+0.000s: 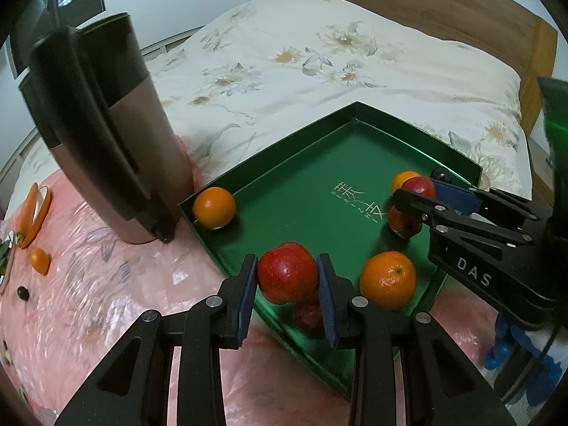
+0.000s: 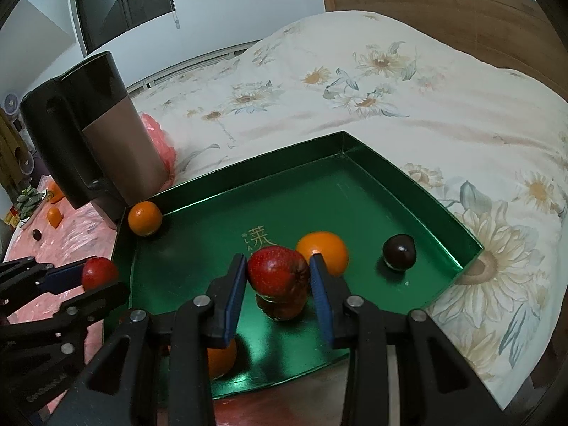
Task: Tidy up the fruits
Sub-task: 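Open the left tool over the green tray while the right tool releases its apple there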
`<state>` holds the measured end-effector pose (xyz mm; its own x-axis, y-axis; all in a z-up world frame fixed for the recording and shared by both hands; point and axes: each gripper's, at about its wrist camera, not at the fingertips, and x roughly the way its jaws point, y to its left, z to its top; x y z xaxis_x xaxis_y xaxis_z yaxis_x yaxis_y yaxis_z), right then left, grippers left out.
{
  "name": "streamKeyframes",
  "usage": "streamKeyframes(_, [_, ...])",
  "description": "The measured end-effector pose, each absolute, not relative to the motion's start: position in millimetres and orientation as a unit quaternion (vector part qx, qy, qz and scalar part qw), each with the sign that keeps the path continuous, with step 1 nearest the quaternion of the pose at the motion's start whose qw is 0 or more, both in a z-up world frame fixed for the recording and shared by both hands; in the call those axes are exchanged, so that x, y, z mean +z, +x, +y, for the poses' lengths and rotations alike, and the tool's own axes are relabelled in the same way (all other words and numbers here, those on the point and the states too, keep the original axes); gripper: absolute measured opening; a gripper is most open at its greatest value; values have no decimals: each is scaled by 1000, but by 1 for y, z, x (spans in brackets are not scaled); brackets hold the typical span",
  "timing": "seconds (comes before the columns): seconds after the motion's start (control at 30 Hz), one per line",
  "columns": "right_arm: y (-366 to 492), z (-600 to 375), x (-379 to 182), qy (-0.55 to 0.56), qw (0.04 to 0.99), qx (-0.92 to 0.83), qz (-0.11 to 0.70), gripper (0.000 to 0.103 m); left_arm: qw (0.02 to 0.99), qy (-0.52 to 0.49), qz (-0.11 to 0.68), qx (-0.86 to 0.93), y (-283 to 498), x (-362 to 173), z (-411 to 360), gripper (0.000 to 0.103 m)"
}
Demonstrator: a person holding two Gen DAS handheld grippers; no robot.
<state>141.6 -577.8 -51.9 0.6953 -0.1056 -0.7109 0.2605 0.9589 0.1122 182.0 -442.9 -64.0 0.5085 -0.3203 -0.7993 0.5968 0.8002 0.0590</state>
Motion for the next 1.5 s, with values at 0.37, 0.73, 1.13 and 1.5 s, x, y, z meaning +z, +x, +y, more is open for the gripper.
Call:
streamKeyframes(0.37, [141,-577,-52,95,915,-98,379,44,842,172,433,-271,187,-82,-451,28])
streamKeyframes(0.73, [147,-565,-53,84,916,-84,383,44,835,171,446,-274,191,-89,-454,29])
streamKeyframes(1.13, [145,-560,-52,86,915,-79,385,45,841,157,440,-272,190,-78,-444,36])
streamKeyframes(1.5, [135,-552,-43,86,918,-83,379,65,853,144,421,-274,180,-51,-426,45])
